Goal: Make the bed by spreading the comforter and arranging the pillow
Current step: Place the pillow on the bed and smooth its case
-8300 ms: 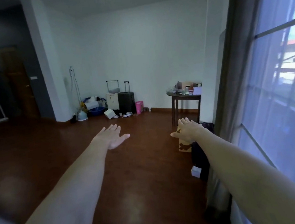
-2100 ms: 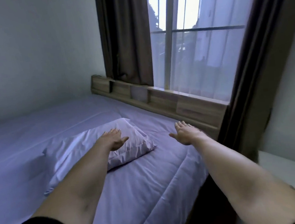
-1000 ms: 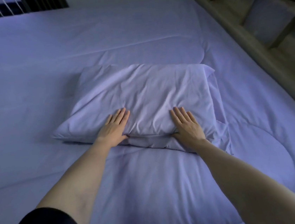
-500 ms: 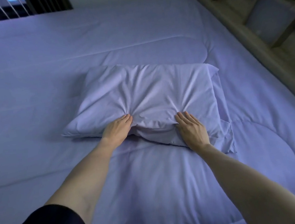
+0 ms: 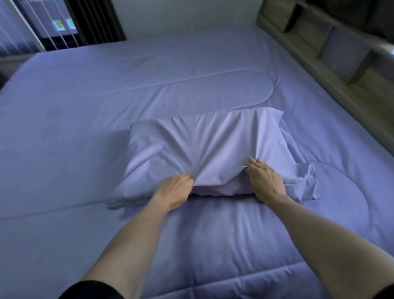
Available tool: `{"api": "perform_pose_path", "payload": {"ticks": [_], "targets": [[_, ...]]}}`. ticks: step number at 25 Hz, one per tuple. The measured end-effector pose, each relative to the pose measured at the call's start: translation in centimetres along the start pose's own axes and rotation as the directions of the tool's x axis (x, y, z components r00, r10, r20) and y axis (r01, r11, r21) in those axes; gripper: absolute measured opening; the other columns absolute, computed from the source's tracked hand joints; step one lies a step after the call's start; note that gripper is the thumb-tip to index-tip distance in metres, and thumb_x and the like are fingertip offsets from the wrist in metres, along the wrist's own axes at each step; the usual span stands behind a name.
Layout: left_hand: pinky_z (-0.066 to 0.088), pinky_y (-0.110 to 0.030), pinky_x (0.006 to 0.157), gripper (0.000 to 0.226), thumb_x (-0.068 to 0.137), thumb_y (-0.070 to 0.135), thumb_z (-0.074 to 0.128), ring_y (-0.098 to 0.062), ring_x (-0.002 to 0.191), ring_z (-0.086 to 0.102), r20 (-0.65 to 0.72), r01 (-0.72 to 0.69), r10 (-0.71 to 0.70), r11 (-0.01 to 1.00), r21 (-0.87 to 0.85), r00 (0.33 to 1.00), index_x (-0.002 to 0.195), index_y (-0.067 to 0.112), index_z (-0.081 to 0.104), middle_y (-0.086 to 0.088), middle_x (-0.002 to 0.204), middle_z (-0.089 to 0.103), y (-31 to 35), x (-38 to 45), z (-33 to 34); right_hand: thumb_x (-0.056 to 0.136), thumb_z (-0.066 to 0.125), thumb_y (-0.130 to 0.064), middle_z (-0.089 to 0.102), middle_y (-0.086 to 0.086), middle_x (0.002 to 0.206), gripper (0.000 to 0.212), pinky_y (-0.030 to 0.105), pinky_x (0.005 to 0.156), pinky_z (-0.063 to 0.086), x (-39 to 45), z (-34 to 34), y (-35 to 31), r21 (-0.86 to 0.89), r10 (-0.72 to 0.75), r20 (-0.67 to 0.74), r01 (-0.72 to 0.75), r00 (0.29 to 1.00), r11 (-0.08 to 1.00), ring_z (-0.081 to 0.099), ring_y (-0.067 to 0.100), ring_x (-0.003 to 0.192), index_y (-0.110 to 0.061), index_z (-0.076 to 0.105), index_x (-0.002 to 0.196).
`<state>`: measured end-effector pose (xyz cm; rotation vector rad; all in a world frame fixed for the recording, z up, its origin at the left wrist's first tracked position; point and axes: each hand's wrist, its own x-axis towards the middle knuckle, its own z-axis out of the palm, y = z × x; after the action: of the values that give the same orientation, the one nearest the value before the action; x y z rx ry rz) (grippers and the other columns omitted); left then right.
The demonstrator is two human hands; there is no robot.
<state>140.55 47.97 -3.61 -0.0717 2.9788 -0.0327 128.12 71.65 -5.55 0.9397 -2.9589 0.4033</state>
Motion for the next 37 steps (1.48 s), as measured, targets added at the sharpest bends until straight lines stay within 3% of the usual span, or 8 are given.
{"api": "perform_pose_path", "payload": {"ticks": [8,12,15,19,23,28,33,37], "targets": [[0.06,-0.031,0.062,0.046,0.083,0.021,0.03,-0.021,0.088,0.072,-0.102,-0.106,0.097,0.991,-0.082,0.99,0.092,0.006,0.072,-0.009,0.103,0.072,6.6,-8.9,4.0,0.104,0.033,-0.025,0.045,-0.006,0.147,0.034,0.034,0.112,0.032,-9.1,-0.4,2.8,0.032,-0.092,0.099,0.089,0.991,0.996,0.035,0.025,0.142,-0.023,0.052,0.133],[0.049,-0.038,0.1,0.062,0.09,0.038,0.021,-0.026,0.122,0.058,-0.073,-0.099,0.088,0.984,-0.151,0.993,0.12,0.007,0.065,-0.011,0.135,0.058,7.2,-10.4,5.4,0.096,0.025,-0.045,0.048,0.001,0.146,0.054,0.037,0.114,0.03,-10.9,0.6,3.5,0.012,-0.165,0.132,0.165,0.977,0.986,0.037,0.029,0.14,-0.018,0.052,0.136],[0.035,-0.037,0.112,0.068,0.09,0.055,0.027,-0.027,0.132,0.048,-0.121,0.019,-0.054,0.963,-0.268,0.991,0.133,0.012,0.057,-0.01,0.143,0.05,4.8,-10.5,5.6,0.09,0.038,-0.047,0.045,0.006,0.148,0.062,0.043,0.112,0.029,-10.2,0.6,3.1,0.084,0.075,0.044,-0.079,0.996,0.993,0.039,0.028,0.138,-0.015,0.043,0.144],[0.038,-0.045,0.107,0.062,0.089,0.042,0.053,-0.038,0.126,0.047,-0.13,0.547,-0.669,0.69,-0.473,0.731,0.136,0.003,0.044,-0.021,0.139,0.047,-0.8,-9.8,7.1,0.091,0.052,-0.045,0.021,0.009,0.159,0.079,0.046,0.115,0.016,-7.2,0.3,4.3,0.222,0.636,0.076,-0.635,0.768,0.74,0.018,0.028,0.146,-0.011,0.018,0.152],[0.037,-0.047,0.103,0.058,0.092,0.039,0.054,-0.039,0.127,0.043,0.167,0.79,-0.901,0.247,-0.561,0.4,0.137,0.004,0.04,-0.023,0.139,0.042,-2.5,-10.0,8.9,0.085,0.062,-0.044,0.043,0.007,0.143,0.056,0.05,0.107,0.028,-6.2,2.4,6.6,0.273,0.805,0.023,-0.778,0.593,0.565,0.035,0.032,0.133,-0.014,0.049,0.13],[0.044,-0.046,0.085,0.015,0.095,0.019,0.051,-0.041,0.103,0.055,0.016,0.76,-0.946,0.249,-0.601,0.323,0.099,0.006,0.057,-0.019,0.119,0.05,-3.2,-11.2,9.0,0.089,0.054,-0.022,0.054,0.01,0.123,0.02,0.045,0.097,0.03,-6.4,3.3,7.2,0.252,0.802,-0.189,-0.761,0.567,0.597,0.044,0.033,0.12,-0.012,0.064,0.103],[0.042,-0.049,0.086,0.017,0.095,0.015,0.043,-0.037,0.109,0.052,-0.147,0.709,-0.95,0.303,-0.637,0.274,0.102,0.003,0.052,-0.018,0.118,0.051,-3.9,-12.0,7.6,0.093,0.047,-0.025,0.059,0.007,0.115,0.021,0.039,0.095,0.028,-6.8,1.5,7.4,0.365,0.831,-0.287,-0.748,0.476,0.554,0.048,0.027,0.115,-0.013,0.059,0.104],[0.043,-0.051,0.09,0.019,0.097,0.015,0.044,-0.038,0.117,0.049,-0.015,0.773,-0.974,0.189,-0.606,0.226,0.11,0.004,0.052,-0.018,0.124,0.05,-4.1,-12.1,8.0,0.096,0.043,-0.025,0.059,0.008,0.117,0.022,0.041,0.097,0.028,-8.1,2.0,8.2,0.332,0.857,-0.249,-0.792,0.451,0.513,0.047,0.027,0.116,-0.012,0.057,0.107]]}}
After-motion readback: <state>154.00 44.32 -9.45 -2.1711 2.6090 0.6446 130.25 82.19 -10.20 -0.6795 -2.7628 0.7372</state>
